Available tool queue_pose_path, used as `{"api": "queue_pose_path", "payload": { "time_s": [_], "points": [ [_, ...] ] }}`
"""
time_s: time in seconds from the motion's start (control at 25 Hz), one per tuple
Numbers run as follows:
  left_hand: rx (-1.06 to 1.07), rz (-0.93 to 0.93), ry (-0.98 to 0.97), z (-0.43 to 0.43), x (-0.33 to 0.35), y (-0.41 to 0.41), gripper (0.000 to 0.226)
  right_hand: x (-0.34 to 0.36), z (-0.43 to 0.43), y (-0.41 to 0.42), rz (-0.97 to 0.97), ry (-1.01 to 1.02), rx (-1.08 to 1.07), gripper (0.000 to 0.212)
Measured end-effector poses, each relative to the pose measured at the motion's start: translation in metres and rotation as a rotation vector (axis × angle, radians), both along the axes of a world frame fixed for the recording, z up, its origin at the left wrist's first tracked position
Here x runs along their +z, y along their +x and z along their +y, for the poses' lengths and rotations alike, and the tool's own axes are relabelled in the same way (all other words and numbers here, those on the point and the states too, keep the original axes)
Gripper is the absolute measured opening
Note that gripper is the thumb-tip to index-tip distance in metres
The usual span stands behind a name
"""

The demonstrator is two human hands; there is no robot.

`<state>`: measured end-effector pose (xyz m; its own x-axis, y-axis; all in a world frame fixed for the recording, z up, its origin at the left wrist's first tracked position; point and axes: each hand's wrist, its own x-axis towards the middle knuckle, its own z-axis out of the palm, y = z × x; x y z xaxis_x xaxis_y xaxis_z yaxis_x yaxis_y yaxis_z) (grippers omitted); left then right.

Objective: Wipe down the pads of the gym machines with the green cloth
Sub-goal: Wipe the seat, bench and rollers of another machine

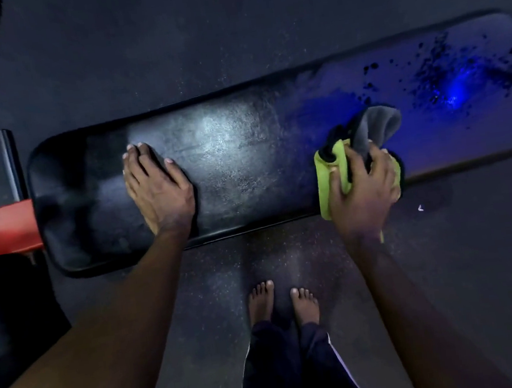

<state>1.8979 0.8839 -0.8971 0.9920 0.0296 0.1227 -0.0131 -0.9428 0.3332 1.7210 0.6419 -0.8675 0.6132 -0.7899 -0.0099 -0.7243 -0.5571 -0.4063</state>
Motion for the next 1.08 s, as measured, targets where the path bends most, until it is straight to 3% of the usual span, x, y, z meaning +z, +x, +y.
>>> {"api": "queue_pose_path", "payload": {
  "time_s": [0.12,0.28,0.4,0.64,0.8,0.88,1.08],
  "points": [
    [-0.043,0.008,-0.034,-0.002,0.003,-0.002,0.051,0.001,0.060,0.026,0.035,0.023,-0.061,0.046],
    [-0.212,-0.028,-0.124,-0.002,0.008,-0.003,0.044,0.001,0.152,0.031,0.093,0.057,0.383,0.046],
    [-0.397,-0.027,-0.190,-0.019,0.011,-0.001,0.047,0.001,0.120,0.024,0.115,0.127,0.507,0.048],
    [-0.603,0.073,-0.193,-0.058,0.009,0.033,0.044,0.003,-0.020,-0.009,0.061,0.016,-0.031,0.046],
    [-0.589,0.089,-0.125,-0.085,0.008,0.051,0.048,0.005,-0.041,0.013,0.040,-0.006,-0.265,0.045],
    [-0.575,0.086,-0.082,-0.089,0.006,0.050,0.049,0.004,-0.019,0.027,0.123,-0.023,-0.173,0.047],
    [-0.571,0.076,-0.046,-0.087,0.007,0.050,0.048,0.004,-0.002,0.043,0.164,-0.108,0.415,0.045]
  ]
}}
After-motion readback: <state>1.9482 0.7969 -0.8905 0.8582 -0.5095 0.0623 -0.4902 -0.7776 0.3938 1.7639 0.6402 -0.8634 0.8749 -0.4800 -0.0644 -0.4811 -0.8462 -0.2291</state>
